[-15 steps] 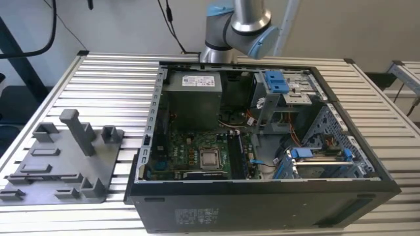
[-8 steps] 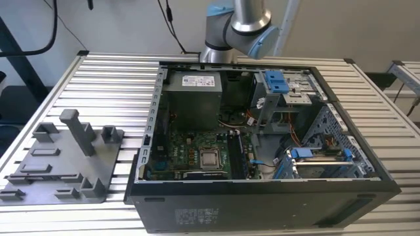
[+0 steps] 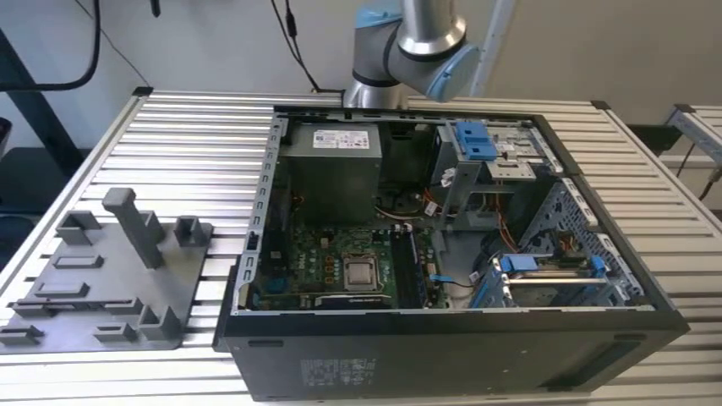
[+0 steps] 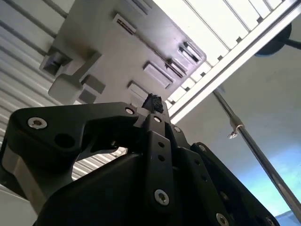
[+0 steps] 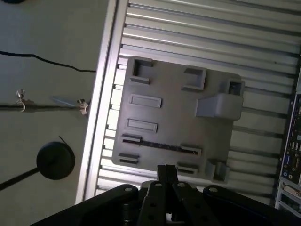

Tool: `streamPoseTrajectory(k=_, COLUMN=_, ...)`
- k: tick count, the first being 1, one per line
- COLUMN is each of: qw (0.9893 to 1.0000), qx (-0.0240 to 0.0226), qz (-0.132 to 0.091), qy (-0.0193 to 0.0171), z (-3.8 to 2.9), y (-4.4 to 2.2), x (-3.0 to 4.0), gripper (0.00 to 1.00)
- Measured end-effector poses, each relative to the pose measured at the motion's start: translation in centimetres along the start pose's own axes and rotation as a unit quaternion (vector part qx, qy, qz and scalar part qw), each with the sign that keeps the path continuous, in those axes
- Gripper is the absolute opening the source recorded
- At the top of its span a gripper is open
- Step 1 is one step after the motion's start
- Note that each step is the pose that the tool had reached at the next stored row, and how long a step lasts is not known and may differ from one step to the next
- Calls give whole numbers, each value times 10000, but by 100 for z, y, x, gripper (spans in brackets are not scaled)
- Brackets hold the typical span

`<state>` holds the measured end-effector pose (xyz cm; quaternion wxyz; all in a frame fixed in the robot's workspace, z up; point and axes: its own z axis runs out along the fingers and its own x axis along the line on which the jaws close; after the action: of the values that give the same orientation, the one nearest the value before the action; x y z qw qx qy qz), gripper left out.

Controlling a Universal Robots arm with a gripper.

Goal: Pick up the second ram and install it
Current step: 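Pick up the second ram and move it above second insertion slot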

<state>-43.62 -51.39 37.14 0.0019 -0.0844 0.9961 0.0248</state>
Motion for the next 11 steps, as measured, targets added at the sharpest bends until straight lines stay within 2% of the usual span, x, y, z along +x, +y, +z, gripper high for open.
streamPoseTrajectory(k=6, qw=9998, qx=-2, qz=-204, qy=10, z=0, y=0, x=0, gripper=11)
streamPoseTrajectory(k=11, qw=9992, qx=-4, qz=-408, qy=20, z=0, y=0, x=0, gripper=11)
